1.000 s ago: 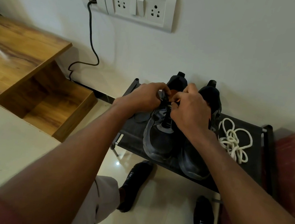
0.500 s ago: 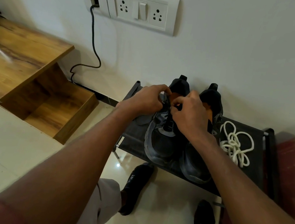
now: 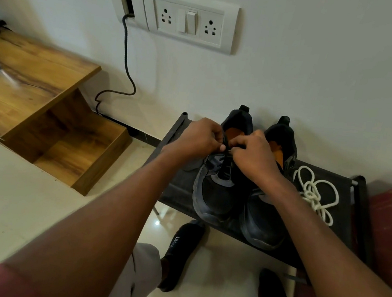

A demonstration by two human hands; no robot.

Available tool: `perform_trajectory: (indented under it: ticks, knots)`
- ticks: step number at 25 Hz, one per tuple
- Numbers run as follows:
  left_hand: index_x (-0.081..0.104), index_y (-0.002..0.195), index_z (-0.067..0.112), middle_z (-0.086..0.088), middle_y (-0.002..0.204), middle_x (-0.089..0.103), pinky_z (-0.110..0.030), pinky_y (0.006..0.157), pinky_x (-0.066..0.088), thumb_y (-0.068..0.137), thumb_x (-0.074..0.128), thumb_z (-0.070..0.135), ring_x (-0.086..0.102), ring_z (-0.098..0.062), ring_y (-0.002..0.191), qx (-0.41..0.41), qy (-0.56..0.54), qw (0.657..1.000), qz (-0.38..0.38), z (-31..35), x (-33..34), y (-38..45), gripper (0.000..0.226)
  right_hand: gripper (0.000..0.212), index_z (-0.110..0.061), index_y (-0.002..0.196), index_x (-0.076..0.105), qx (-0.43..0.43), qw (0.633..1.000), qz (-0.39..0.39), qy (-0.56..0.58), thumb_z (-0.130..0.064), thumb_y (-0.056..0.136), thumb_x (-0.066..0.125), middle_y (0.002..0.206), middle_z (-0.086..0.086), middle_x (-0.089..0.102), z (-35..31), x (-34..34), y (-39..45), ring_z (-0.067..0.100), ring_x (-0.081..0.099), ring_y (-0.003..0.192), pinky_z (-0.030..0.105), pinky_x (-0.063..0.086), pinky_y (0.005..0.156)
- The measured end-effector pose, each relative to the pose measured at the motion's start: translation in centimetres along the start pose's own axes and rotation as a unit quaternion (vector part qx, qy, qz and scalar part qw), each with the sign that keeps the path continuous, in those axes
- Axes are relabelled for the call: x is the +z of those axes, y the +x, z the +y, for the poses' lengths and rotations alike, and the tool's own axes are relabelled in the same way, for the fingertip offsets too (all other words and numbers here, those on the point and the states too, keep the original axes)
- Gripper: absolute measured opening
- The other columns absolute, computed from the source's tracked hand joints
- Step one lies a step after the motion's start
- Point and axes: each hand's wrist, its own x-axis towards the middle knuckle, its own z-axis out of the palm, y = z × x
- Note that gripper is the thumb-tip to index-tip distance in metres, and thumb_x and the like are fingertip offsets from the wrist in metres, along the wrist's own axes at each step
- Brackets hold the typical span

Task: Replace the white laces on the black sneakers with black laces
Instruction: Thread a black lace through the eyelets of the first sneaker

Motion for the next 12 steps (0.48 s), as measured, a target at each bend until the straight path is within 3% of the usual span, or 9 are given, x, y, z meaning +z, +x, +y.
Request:
perform_trajectory:
  ticks: [3,6,9,11,12]
  knots:
    - [0.072,0.084,0.012,0.005,0.074,0.065,-0.023,0.059,0.043,0.085,0.082,0.014,0.062,-0.013,0.073,0.003,0.027,1.000,0.005,0.5,-0.6,-0.1,0.010,0.031,-0.022,0.126,0.073,-0.026,0.999,-0.002,-0.026,-0.015,0.097,0.063,0.128,0.007,0.045,0.1,-0.4,-0.3,0.028,0.055,0.117,0.029,0.044,0.094]
    - [0.070,0.077,0.015,0.002,0.073,0.066,-0.025,0.063,0.046,0.084,0.080,0.014,0.061,-0.013,0.073,0.053,0.025,0.997,0.052,1.9,-2.6,-0.6,0.013,0.038,-0.020,0.127,0.069,-0.118,0.983,0.105,-0.090,-0.016,0.090,0.072,0.126,0.007,0.049,-0.3,-0.2,-0.9,0.029,0.049,0.120,0.033,0.047,0.095]
    - [0.060,0.087,0.000,-0.018,0.086,0.074,-0.036,0.071,0.052,0.094,0.071,0.009,0.069,-0.019,0.081,0.148,-0.199,0.963,0.106,4.2,-4.7,-2.2,0.015,0.023,-0.020,0.114,0.078,-0.165,0.972,0.147,-0.077,-0.025,0.092,0.078,0.123,0.004,0.056,-0.6,0.1,-0.6,0.026,0.050,0.119,0.033,0.047,0.095]
    - [0.055,0.098,0.001,-0.019,0.092,0.074,-0.038,0.070,0.054,0.102,0.059,0.006,0.075,-0.027,0.089,0.172,-0.361,0.910,0.110,4.8,-5.6,-3.3,0.008,0.019,-0.018,0.110,0.081,-0.141,0.978,0.155,-0.026,-0.029,0.094,0.077,0.119,0.001,0.061,-0.7,0.3,0.0,0.023,0.055,0.116,0.028,0.045,0.096]
    - [0.054,0.103,0.003,-0.016,0.090,0.072,-0.036,0.067,0.054,0.104,0.056,0.007,0.074,-0.028,0.086,0.165,-0.390,0.899,0.112,4.6,-5.9,-3.5,0.004,0.018,-0.017,0.107,0.081,-0.128,0.978,0.162,0.023,-0.029,0.094,0.077,0.117,0.000,0.062,-0.8,0.2,0.3,0.021,0.058,0.114,0.026,0.047,0.096]
